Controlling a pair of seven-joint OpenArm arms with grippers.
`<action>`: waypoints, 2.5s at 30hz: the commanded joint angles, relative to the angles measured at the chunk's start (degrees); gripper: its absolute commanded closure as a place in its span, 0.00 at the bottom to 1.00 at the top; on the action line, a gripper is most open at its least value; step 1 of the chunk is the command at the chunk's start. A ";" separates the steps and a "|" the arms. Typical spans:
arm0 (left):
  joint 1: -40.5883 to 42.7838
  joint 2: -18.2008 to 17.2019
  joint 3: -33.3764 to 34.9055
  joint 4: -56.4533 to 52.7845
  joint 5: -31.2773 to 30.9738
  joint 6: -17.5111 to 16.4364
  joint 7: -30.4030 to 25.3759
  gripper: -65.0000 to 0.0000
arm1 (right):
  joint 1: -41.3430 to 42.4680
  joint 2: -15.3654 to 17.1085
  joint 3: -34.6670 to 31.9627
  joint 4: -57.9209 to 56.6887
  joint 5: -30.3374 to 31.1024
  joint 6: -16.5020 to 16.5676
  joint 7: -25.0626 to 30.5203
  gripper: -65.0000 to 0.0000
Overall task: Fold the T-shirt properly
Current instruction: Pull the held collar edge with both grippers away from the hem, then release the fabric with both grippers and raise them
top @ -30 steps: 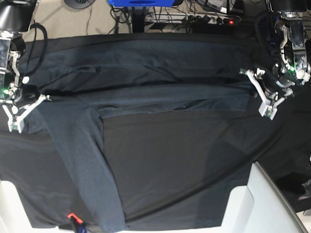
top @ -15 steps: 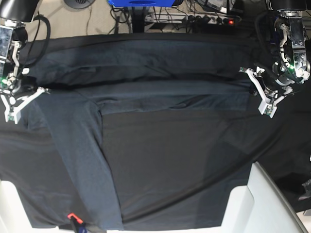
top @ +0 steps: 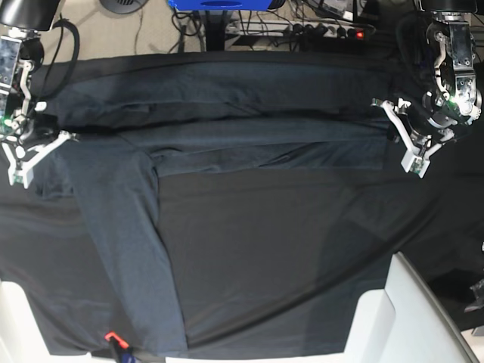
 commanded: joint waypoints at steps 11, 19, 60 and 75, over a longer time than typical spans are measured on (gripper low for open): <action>1.00 0.51 -0.46 1.49 0.15 0.20 -0.61 1.00 | 0.47 0.79 0.49 0.58 -0.08 -0.14 1.02 1.00; 1.44 0.59 -0.02 1.05 0.15 0.20 -0.61 1.00 | 0.47 0.79 0.41 0.58 -0.08 -0.14 1.02 1.00; 1.62 3.58 -9.51 3.07 -0.29 0.20 -0.52 1.00 | 12.16 -1.15 2.43 -3.46 -0.17 6.10 5.33 0.87; 0.65 3.85 -16.02 0.70 -0.11 0.02 -0.61 1.00 | 22.71 4.66 2.43 -31.15 -0.17 6.18 16.84 0.99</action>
